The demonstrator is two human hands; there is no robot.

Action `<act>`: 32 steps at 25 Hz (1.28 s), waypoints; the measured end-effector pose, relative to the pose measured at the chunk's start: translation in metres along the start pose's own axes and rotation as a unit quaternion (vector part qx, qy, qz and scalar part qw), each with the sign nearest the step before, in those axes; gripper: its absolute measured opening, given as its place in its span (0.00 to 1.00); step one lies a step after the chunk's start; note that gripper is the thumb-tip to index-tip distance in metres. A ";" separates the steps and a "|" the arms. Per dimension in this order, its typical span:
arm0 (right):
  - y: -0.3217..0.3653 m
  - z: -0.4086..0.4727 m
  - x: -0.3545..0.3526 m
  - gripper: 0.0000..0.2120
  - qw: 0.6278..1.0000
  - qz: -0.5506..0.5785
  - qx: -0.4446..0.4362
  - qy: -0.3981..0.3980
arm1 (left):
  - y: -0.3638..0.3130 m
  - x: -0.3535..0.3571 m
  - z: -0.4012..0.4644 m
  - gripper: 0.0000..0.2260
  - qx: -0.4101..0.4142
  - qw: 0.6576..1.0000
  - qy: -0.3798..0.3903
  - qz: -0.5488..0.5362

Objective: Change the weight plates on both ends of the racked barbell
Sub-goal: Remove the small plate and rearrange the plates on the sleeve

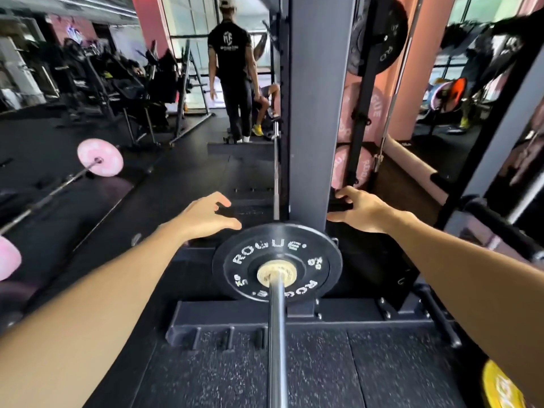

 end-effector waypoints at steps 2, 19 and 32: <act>-0.023 0.001 0.048 0.34 1.000 -0.003 0.012 0.014 | 0.033 0.038 0.002 0.27 -0.016 1.000 0.006 0.001; -0.158 0.016 0.318 0.33 0.999 -0.029 -0.008 -0.028 | 0.208 0.269 0.061 0.32 0.042 0.999 -0.025 0.001; -0.114 0.076 0.335 0.24 0.990 0.052 -0.091 -0.097 | 0.177 0.291 0.131 0.21 0.151 0.980 -0.126 -0.032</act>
Point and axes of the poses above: each hand's wrist, its own z-axis towards the middle knuckle, its own x-axis out of the palm, y = z × x, the point moved 5 cm from there along z, towards the middle knuckle, and after that the axes turned 1 degree about -y, right-handed, at the moved point
